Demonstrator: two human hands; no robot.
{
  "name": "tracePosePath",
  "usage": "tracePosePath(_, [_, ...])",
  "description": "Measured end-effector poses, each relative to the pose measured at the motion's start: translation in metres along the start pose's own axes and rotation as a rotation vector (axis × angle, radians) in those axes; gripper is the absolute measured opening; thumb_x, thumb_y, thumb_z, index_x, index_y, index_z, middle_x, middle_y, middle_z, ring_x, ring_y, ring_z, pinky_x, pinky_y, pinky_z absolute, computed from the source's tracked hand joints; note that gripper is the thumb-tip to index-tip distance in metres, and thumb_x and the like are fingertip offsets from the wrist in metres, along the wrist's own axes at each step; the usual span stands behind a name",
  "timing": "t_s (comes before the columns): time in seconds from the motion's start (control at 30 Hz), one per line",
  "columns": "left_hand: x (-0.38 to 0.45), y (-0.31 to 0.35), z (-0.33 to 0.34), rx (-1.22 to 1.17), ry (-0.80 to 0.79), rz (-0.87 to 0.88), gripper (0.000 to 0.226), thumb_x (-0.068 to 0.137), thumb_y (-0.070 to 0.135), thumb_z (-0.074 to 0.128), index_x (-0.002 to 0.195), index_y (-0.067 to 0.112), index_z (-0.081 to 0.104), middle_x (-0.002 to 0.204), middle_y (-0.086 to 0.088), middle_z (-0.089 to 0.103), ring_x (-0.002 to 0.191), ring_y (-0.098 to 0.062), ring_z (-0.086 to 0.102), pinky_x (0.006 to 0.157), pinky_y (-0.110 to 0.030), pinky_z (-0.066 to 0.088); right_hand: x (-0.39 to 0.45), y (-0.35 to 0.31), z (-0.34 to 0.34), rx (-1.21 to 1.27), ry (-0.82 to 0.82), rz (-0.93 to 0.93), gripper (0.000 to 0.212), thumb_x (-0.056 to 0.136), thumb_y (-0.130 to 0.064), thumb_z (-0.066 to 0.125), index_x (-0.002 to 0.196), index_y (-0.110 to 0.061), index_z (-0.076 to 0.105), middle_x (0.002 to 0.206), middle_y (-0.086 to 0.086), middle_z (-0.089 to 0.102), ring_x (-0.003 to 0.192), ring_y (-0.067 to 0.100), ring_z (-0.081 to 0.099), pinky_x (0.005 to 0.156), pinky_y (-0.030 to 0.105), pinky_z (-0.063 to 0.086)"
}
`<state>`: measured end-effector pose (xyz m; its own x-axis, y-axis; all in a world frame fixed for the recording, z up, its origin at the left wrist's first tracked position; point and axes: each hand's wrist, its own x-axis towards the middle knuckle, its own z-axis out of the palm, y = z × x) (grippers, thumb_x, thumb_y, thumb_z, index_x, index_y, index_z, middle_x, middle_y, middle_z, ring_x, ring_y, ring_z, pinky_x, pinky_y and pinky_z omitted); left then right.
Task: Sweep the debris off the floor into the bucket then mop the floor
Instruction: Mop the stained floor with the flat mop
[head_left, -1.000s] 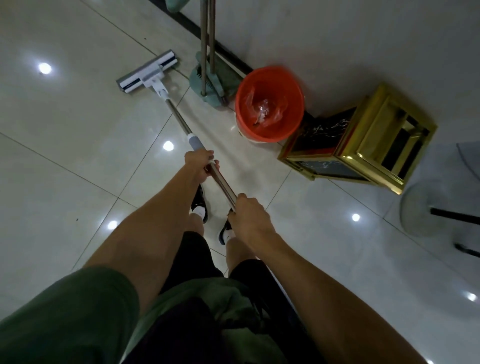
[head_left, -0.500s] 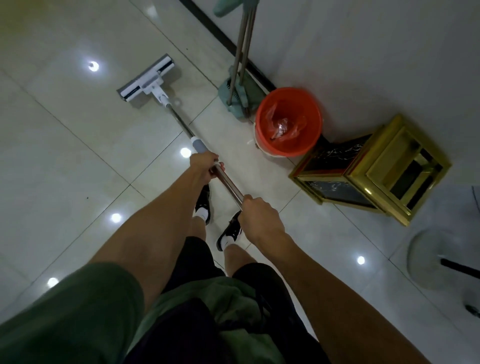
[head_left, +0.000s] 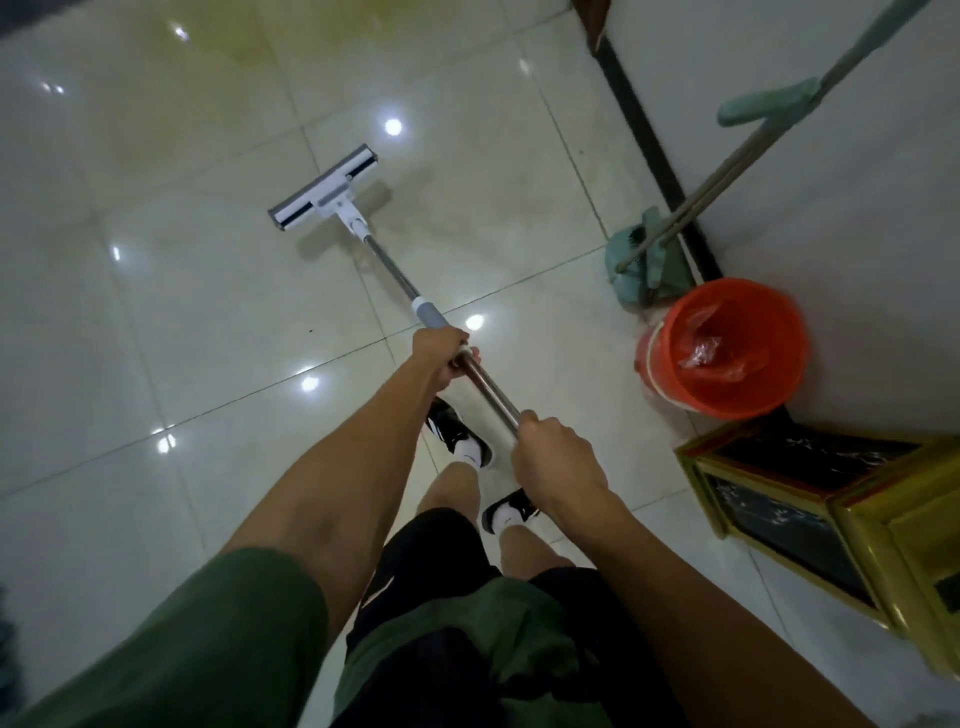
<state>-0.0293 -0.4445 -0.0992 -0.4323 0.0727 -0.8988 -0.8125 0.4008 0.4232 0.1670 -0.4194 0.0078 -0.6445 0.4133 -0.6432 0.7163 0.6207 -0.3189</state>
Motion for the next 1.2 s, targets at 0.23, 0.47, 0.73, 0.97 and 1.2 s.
tracePosePath(0.23, [0.032,0.043,-0.069,-0.131,0.045,-0.033,0.013,0.096,-0.006,0.055,0.108,-0.003,0.052,0.078,-0.019,0.056,0.058,-0.026,0.059,0.066,-0.044,0.06,0.046,-0.07,-0.021,-0.149,-0.053,-0.117,0.012,0.097,-0.01,0.047,0.108,-0.007,0.053,0.088,0.007,0.058,0.058,0.018,0.038,0.053,0.029,0.031])
tracePosePath(0.47, [0.07,0.102,-0.142,-0.226,0.094,-0.059,0.024,0.094,-0.006,0.058,0.116,-0.002,0.048,0.083,-0.02,0.058,0.059,-0.025,0.06,0.089,-0.052,0.057,0.104,-0.156,-0.038,-0.196,-0.09,-0.203,0.015,0.098,-0.014,0.052,0.11,-0.006,0.054,0.084,0.003,0.049,0.058,0.014,0.043,0.052,0.025,0.034])
tracePosePath(0.73, [0.097,0.182,-0.203,-0.294,0.176,-0.065,0.026,0.094,-0.006,0.058,0.117,-0.001,0.047,0.099,-0.023,0.058,0.063,-0.025,0.062,0.068,-0.045,0.061,0.169,-0.236,-0.067,-0.234,-0.143,-0.278,0.017,0.097,-0.011,0.049,0.113,-0.006,0.053,0.086,0.005,0.052,0.065,0.02,0.052,0.059,0.031,0.042])
tracePosePath(0.97, [0.137,0.267,-0.237,-0.331,0.257,-0.052,0.033,0.094,-0.005,0.059,0.124,-0.004,0.047,0.107,-0.025,0.058,0.064,-0.025,0.062,0.06,-0.041,0.06,0.247,-0.297,-0.104,-0.234,-0.145,-0.366,0.018,0.096,-0.011,0.049,0.112,-0.004,0.054,0.096,0.012,0.063,0.067,0.023,0.052,0.058,0.033,0.043])
tracePosePath(1.2, [0.17,0.373,-0.258,-0.436,0.291,-0.026,0.024,0.093,-0.005,0.06,0.113,-0.002,0.047,0.101,-0.025,0.059,0.066,-0.026,0.063,0.052,-0.038,0.059,0.33,-0.355,-0.171,-0.307,-0.118,-0.47,0.015,0.095,-0.012,0.05,0.108,-0.004,0.054,0.08,0.004,0.05,0.06,0.021,0.045,0.055,0.03,0.035])
